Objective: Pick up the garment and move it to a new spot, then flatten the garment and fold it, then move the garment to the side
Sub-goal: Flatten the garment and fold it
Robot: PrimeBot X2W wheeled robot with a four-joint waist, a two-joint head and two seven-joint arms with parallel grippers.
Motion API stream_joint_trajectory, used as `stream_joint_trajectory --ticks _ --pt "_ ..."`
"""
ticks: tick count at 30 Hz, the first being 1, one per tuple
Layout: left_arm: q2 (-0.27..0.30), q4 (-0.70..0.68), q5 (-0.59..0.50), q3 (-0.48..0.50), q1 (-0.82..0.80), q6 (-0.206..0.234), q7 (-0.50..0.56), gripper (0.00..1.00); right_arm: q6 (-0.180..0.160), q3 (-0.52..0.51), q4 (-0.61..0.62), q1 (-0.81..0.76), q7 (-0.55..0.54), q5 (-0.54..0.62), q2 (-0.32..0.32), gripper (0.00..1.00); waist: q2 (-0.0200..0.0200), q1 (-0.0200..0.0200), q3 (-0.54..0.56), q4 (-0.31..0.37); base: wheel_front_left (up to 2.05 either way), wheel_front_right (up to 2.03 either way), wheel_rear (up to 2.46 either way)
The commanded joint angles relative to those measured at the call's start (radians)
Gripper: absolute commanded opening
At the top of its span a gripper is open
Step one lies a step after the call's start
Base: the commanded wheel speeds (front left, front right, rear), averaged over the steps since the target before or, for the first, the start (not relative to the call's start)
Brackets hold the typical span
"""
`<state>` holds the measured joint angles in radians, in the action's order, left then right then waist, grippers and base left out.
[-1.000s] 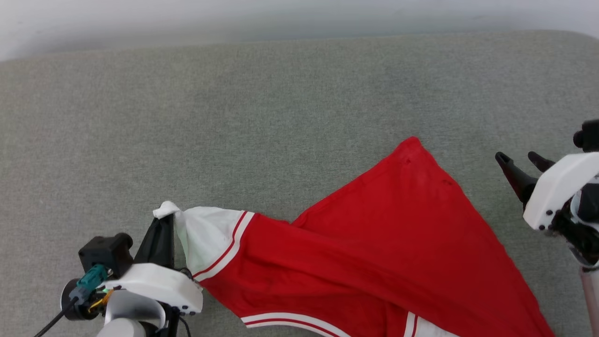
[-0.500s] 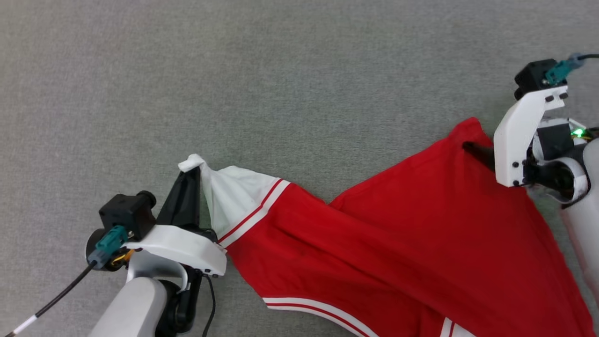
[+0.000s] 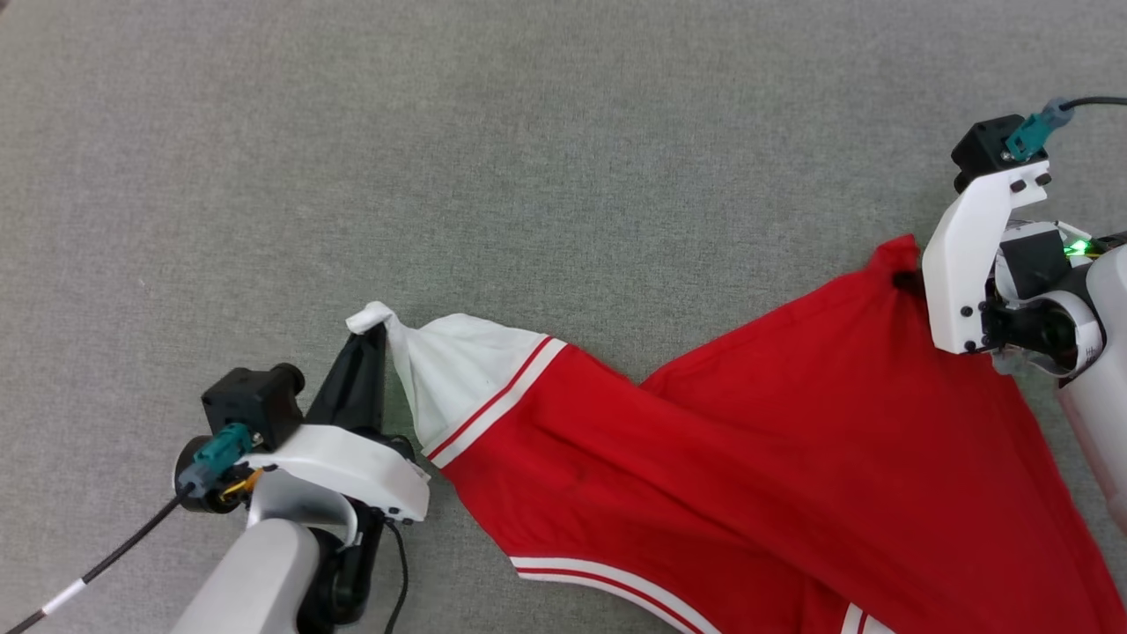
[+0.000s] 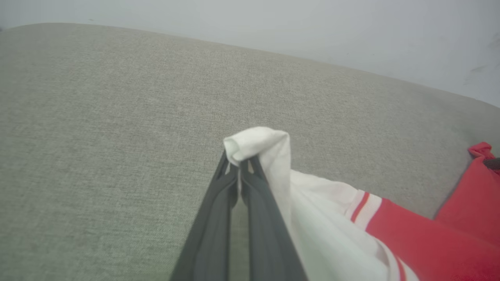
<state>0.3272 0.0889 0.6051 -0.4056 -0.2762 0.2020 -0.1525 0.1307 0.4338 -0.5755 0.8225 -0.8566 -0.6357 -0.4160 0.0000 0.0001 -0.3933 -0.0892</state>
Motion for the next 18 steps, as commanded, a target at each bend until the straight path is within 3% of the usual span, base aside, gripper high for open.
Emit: stream_joint_trajectory --ticks 1,10,18 --pt "0.009 0.006 0.004 0.008 -0.015 -0.005 0.003 0.0 0.0 0.016 -0.013 -0.022 0.04 -0.009 0.01 0.0 0.0 -0.0001 0.018 0.006 0.0 0.0 0.0" --pt "0.085 0.051 0.011 0.046 -0.119 -0.037 0.046 0.0 0.0 0.005 -0.05 0.026 0.276 -0.029 0.01 0.0 0.0 -0.0001 0.148 0.059 0.0 0.0 0.0" --pt "0.101 0.166 0.052 0.086 -0.282 -0.08 0.075 0.0 0.0 -0.002 -0.111 0.047 0.454 -0.012 0.053 0.0 0.0 -0.0001 0.283 0.139 0.0 0.0 0.0"
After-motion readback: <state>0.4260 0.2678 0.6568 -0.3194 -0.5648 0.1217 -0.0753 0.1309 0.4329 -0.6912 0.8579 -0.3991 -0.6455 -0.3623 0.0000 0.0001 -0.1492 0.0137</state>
